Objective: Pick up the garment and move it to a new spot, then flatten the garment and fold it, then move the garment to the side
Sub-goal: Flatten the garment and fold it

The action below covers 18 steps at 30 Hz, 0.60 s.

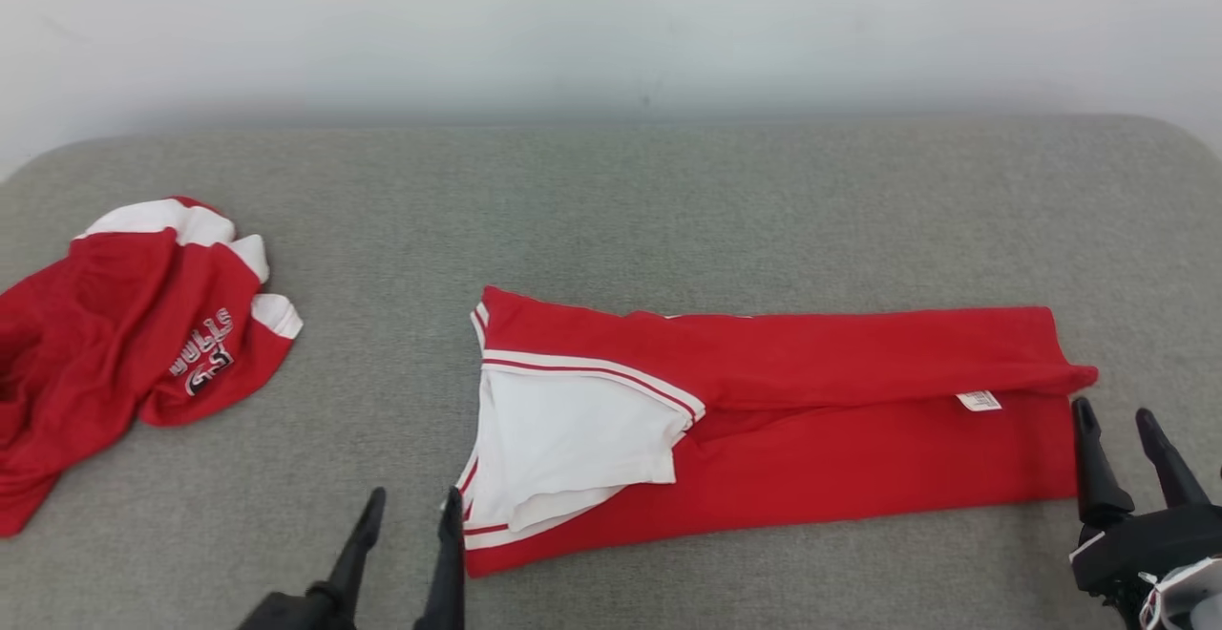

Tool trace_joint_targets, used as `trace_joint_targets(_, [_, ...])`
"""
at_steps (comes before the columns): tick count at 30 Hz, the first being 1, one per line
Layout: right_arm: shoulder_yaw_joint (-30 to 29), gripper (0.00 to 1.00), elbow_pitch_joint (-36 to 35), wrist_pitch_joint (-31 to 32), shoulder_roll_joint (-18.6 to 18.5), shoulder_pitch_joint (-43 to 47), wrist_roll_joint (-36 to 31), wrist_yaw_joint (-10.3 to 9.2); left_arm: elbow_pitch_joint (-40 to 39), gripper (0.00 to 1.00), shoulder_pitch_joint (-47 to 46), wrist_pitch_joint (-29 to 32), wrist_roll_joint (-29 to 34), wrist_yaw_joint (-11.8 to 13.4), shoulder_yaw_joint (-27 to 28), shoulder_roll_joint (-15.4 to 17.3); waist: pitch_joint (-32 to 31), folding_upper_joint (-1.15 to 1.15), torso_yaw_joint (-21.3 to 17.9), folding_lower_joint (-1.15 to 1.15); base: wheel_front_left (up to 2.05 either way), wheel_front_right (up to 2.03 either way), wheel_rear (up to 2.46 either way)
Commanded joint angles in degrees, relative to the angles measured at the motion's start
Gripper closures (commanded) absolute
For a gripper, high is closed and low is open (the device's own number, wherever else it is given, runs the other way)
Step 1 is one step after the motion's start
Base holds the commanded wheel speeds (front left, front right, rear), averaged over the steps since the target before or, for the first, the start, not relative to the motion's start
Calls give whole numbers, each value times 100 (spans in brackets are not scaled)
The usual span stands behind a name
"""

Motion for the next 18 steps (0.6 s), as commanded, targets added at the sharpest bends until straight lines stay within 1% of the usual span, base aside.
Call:
trace_joint_targets(1, [-129,0,56,-39,24,73,-46,-14,64,0,103,-35,200,-67,-27,-113,-125,0,166,1,0,0,0])
trace_joint_targets(4, [-427,0,259,-48,89,2,-108,-14,163,0,224,-31,423,-177,-40,-307,-157,0,253,1,0,0,0])
trace_joint_targets(8, [-785,0,685,22,122,-342,-283,-14,290,0,262,-32,643,-356,-78,-526,-135,0,364,1,0,0,0])
trace_joint_targets(9, [-785,0,685,22,122,-342,-283,-14,290,0,262,-32,643,-356,-78,-526,-135,0,364,1,0,0,0])
trace_joint_targets(14, [-966,0,1325,290,167,-1016,-479,-14,400,0,153,-33,823,-544,-133,-628,30,0,478,1,0,0,0])
trace_joint_targets(18, [-1099,0,2013,479,115,-1514,-717,-14,477,0,69,-33,869,-641,-136,-674,195,0,587,1,0,0,0])
